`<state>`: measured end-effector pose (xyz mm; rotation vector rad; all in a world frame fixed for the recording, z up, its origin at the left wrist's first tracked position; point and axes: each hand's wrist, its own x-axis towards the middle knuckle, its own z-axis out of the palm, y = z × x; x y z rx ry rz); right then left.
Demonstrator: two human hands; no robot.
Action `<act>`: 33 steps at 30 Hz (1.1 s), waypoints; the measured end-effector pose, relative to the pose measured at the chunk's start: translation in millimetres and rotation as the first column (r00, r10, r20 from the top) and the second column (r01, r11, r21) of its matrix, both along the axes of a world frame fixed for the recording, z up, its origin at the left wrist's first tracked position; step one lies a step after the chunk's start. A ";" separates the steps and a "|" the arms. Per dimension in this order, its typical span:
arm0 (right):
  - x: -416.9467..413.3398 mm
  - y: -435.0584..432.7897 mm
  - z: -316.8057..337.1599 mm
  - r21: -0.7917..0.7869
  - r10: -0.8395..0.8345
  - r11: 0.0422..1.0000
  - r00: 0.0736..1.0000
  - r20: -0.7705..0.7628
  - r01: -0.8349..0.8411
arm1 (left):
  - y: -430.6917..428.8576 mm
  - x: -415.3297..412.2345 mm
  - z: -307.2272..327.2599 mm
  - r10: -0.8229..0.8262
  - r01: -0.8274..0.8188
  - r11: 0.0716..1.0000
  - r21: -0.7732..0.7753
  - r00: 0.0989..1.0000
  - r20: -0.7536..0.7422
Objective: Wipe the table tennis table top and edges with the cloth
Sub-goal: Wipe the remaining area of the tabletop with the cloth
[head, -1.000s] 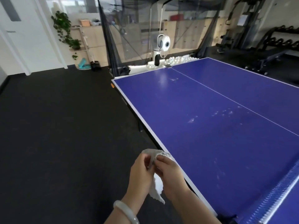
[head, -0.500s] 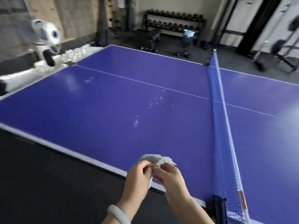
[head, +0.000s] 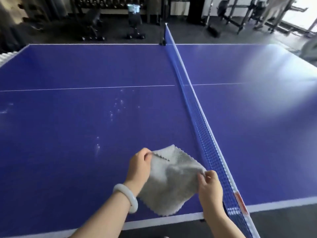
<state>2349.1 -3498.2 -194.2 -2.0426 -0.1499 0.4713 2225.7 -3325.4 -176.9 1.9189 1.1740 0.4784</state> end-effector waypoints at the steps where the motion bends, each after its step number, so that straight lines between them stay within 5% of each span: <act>1: 2.0 -6.1 -3.1 -0.019 -0.057 0.998 0.998 0.013 0.057 | 10.9 12.1 0.2 -0.049 0.049 0.999 0.016 0.999 -0.015; 5: -14.6 -25.7 -23.5 -0.129 -0.201 0.974 0.975 -0.093 0.188 | 41.0 63.7 -6.4 -0.299 0.300 0.954 0.013 0.952 -0.073; 9: -40.9 -31.6 -42.2 -0.267 -0.211 0.952 0.956 -0.205 0.153 | 48.0 78.1 -36.5 -0.436 0.451 0.892 -0.025 0.846 -0.307; 16: -42.8 2.9 -50.5 -0.518 0.022 0.855 0.995 0.102 0.034 | 55.3 23.9 -87.7 -0.517 0.601 0.799 0.020 0.704 -0.486; 21: -17.6 52.4 -67.9 -0.628 0.377 0.769 0.878 0.295 -0.119 | 78.9 2.5 -93.7 -0.465 0.600 0.778 0.186 0.749 -0.471; 27: 14.2 82.8 -116.5 -0.808 0.510 0.539 0.856 0.086 -0.239 | 124.4 -5.3 -109.0 -0.327 0.574 0.749 0.332 0.755 -0.568; 31: -43.6 68.6 -127.3 -0.826 0.462 0.541 0.877 0.132 -0.161 | 148.9 1.3 -119.9 -0.283 0.562 0.753 0.342 0.746 -0.603; 33: -73.5 62.7 -125.6 -0.777 0.567 0.582 0.805 0.177 -0.239 | 154.0 3.0 -127.5 -0.287 0.546 0.761 0.350 0.767 -0.573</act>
